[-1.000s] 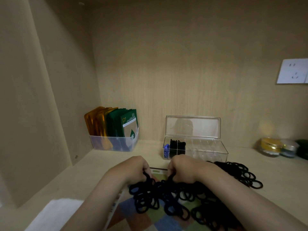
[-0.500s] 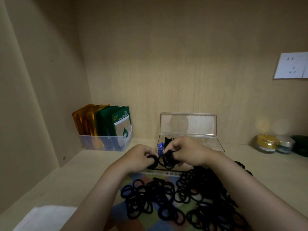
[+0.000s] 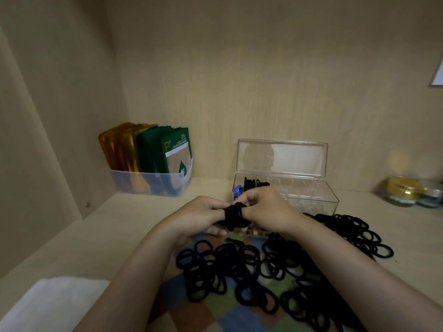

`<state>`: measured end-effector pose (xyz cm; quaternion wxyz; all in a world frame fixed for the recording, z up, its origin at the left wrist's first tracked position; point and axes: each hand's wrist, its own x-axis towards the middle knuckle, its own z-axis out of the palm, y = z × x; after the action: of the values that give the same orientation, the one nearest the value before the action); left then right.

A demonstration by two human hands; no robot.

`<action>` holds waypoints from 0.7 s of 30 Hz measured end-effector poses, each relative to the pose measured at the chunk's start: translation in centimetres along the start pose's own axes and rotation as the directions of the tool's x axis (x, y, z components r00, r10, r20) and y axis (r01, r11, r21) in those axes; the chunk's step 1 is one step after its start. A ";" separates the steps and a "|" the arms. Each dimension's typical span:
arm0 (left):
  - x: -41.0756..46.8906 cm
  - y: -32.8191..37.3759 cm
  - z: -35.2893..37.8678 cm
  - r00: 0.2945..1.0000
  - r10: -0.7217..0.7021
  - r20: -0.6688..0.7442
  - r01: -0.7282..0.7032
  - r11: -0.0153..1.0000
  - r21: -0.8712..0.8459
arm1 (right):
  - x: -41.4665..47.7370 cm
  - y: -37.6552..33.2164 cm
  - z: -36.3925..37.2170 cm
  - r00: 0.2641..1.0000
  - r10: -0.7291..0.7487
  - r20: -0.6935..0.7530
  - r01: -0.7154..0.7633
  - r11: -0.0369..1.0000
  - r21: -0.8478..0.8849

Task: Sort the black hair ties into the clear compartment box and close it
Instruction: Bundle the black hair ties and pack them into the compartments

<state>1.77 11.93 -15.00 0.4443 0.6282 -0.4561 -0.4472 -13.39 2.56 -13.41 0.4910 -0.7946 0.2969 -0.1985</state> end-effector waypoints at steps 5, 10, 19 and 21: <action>-0.2 -0.3 -0.2 0.992 -0.008 0.126 0.029 0.984 -0.174 | 0.6 1.0 0.7 0.995 -0.049 -0.090 0.034 0.986 -0.161; 0.1 -0.7 -0.5 0.991 0.121 0.052 -0.127 0.984 0.122 | 0.7 1.1 1.2 0.966 -0.227 -0.120 0.171 0.919 -0.356; -0.2 -0.6 -0.2 0.980 0.194 -0.043 -0.181 0.961 0.208 | 0.8 1.1 -0.1 0.991 -0.107 0.079 0.112 0.992 -0.055; -0.3 -0.5 -0.2 0.972 0.211 -0.102 -0.199 0.973 0.117 | 0.6 0.7 -0.5 0.995 -0.081 0.057 0.080 0.997 0.018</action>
<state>2.03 12.31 -15.38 0.4794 0.6247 -0.5157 -0.3377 -13.43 1.56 -13.75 0.4971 -0.8074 0.2489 -0.1975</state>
